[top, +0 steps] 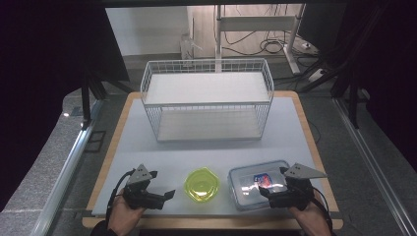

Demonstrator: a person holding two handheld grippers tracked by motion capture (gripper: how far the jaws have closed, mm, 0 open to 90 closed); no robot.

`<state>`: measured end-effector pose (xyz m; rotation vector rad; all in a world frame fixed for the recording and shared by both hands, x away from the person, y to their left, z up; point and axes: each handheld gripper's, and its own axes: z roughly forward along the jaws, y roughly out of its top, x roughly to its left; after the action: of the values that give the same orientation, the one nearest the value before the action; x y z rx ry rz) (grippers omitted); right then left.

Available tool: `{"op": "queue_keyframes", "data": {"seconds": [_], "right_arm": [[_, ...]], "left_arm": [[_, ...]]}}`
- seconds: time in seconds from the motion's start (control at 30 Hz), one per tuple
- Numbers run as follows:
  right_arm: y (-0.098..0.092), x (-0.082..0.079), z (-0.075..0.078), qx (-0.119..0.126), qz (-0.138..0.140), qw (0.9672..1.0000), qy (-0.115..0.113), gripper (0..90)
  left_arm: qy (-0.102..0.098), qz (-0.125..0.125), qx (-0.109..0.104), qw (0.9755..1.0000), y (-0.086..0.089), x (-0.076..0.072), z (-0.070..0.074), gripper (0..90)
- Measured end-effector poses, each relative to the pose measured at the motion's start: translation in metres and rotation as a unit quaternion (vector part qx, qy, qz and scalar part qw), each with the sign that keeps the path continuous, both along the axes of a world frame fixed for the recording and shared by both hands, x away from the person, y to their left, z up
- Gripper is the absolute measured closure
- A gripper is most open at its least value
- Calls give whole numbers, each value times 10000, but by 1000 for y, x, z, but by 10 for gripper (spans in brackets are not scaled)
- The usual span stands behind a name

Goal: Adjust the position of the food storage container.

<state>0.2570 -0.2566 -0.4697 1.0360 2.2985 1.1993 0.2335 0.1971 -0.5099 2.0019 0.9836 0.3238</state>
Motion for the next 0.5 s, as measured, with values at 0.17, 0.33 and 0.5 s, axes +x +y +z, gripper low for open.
{"op": "queue_keyframes", "data": {"seconds": [0.17,0.33,0.5], "right_arm": [[1,0,-3,-180,-30,9998,-26,0],[2,2,-5,-230,-46,9997,-16,0],[0,2,-6,-200,-77,9998,-8,0]], "left_arm": [[-77,-94,5,9999,-1,-1,1,40],[-140,-82,77,9998,-3,-3,3,75],[-247,-106,137,9995,-6,-6,5,139]]}}
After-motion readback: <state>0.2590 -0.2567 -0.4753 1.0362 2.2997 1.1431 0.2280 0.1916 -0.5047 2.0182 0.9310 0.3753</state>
